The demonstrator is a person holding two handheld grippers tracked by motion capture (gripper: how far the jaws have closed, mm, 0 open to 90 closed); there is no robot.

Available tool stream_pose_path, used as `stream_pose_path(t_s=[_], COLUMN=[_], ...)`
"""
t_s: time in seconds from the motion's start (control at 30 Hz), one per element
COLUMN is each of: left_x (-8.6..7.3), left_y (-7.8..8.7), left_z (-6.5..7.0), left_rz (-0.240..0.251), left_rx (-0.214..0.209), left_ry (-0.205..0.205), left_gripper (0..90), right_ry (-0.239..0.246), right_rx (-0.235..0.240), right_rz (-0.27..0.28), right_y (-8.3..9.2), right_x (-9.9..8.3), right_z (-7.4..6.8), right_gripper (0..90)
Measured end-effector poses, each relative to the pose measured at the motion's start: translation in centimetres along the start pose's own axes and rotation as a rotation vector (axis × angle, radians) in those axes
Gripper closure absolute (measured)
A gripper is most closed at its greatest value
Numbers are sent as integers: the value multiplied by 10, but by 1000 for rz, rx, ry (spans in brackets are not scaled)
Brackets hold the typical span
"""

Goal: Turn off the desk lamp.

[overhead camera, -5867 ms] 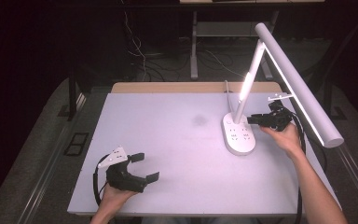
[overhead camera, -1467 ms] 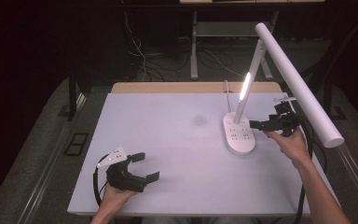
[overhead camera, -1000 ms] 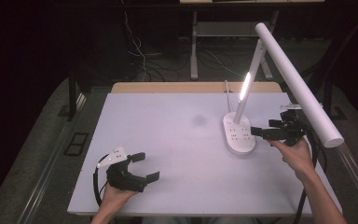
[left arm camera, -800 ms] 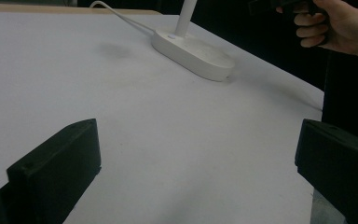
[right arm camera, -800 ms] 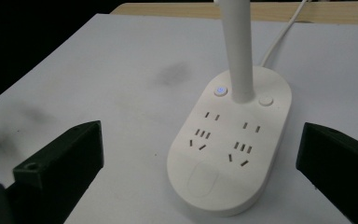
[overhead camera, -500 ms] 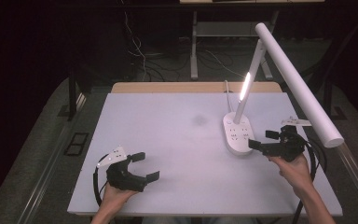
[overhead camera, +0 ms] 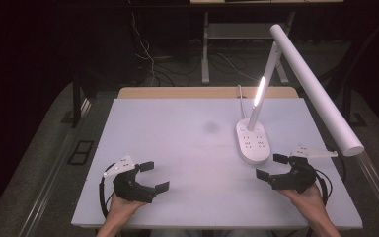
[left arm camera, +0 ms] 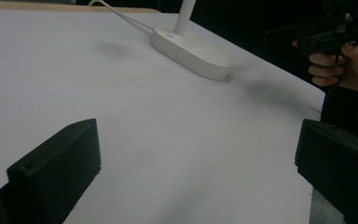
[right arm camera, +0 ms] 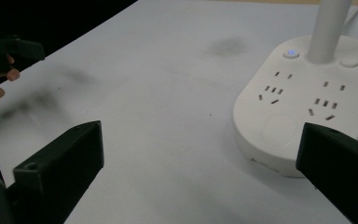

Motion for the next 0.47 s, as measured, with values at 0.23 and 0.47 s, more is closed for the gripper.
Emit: stream_pose_path(t_s=[0.23,0.47], left_x=[-1,-1], left_y=[0,-1], left_z=[0,0], left_rz=[-2,-8], left_rx=[-1,-8], left_ry=[2,-2], left_gripper=[0,0], right_ry=[18,35], right_rx=[-1,-7], right_rz=[-2,22], right_y=[0,3], right_x=[-22,-31], right_z=[-1,-2], right_gripper=[7,8])
Point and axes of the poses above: each handheld gripper's, and its own axes: y roughly backward along the jaws, x roughly out of its top, z roughly to its right, the point moved 9 cm from there along -y, roughly forward along the jaws, and after that the axes turned 11 degrees about -y, right-handed, at the moved point
